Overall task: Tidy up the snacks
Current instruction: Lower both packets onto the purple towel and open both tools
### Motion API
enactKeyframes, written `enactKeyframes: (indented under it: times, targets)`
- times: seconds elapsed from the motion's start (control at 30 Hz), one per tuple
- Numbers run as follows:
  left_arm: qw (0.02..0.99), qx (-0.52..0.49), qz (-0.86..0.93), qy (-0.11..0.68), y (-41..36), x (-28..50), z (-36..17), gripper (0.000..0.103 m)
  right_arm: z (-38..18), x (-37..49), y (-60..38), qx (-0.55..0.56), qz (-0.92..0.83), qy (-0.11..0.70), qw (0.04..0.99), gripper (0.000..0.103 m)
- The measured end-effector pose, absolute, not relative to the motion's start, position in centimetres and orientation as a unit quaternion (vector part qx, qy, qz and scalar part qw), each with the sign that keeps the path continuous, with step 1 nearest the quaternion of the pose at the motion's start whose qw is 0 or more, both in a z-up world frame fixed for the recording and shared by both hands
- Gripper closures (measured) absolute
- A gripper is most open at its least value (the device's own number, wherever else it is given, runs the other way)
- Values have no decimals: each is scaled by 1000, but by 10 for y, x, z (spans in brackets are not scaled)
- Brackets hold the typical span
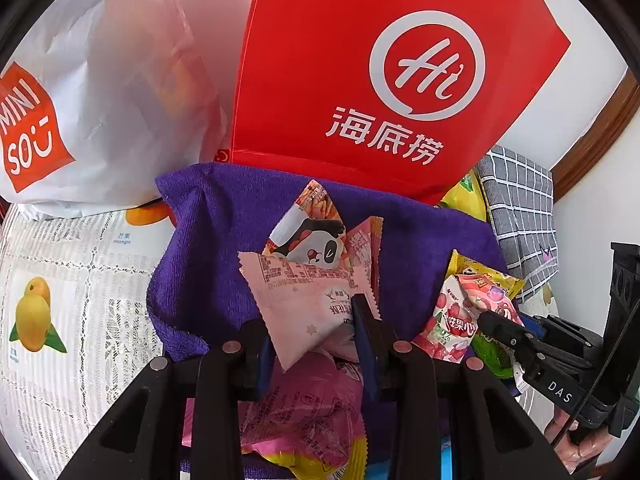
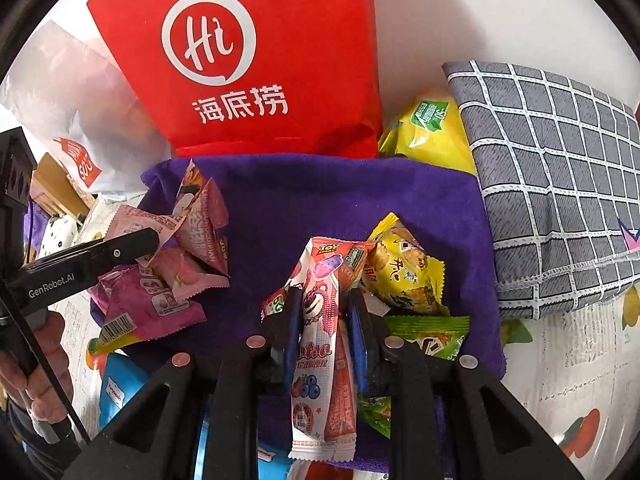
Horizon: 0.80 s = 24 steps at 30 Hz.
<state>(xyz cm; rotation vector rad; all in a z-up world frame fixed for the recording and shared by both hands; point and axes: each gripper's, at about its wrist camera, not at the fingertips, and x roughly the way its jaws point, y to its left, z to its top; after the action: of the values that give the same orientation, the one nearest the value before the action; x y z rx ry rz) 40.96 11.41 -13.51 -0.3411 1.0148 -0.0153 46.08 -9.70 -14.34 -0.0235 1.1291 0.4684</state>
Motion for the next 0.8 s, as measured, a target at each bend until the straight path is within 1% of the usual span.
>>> enactKeyframes:
  times: [0.27,0.3,0.33,0.37,0.43,0.47,0.6,0.7,0.8]
  targets:
    - [859,-174,-24,481,114,412,-137,70,-145,463,-93,-8,223,535,815,77]
    - [858,-179,-31,480,114,413,-137,69,-142,463,-93,-8,223,532,817,73]
    - [858,-180,-33,480,114,413,-137,68,-139,462,-93,-9,225,529,818,67]
    - [857,-181,-34,482,114,414,-136,64,-136,461,-94,-10,228,526,820,64]
    - [857,-180,-38,482,113,412,-134,58,-128,457,-95,-14,234,513,826,53]
    - [858,-179,-36,481,113,410,-132,56,-123,455,-95,-15,235,507,829,51]
    - [864,-177,-23,471,114,399,-122,53,-106,448,-98,-16,236,490,839,50]
    - [866,-184,-21,464,119,387,-114,46,-93,443,-103,-4,242,482,842,50]
    - [869,-184,-15,459,123,373,-106,45,-77,432,-104,-6,244,471,848,50]
